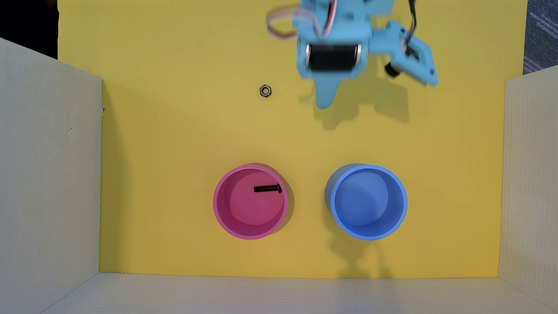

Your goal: Pick up the bolt and place it in the pink box

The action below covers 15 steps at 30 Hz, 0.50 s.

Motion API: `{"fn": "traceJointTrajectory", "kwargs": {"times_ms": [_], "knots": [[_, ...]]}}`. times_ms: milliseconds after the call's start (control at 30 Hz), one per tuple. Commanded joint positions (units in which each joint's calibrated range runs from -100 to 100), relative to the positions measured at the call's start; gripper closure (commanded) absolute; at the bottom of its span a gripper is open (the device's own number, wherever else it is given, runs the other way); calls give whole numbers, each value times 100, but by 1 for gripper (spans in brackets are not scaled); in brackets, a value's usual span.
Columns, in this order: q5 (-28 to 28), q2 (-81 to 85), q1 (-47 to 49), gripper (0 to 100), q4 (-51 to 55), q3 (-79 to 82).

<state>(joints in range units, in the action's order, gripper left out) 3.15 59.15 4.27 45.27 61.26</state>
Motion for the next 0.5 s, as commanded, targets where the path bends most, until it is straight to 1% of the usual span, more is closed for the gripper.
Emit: {"fn": "traceJointTrajectory", "kwargs": {"times_ms": [0,133,233,467], "knots": [[-31,1644,37,99,-679,889],[-31,3024,74,99,-790,1612],[-21,3874,295,99,-310,2128],[-31,3950,846,99,960,2372]]}}
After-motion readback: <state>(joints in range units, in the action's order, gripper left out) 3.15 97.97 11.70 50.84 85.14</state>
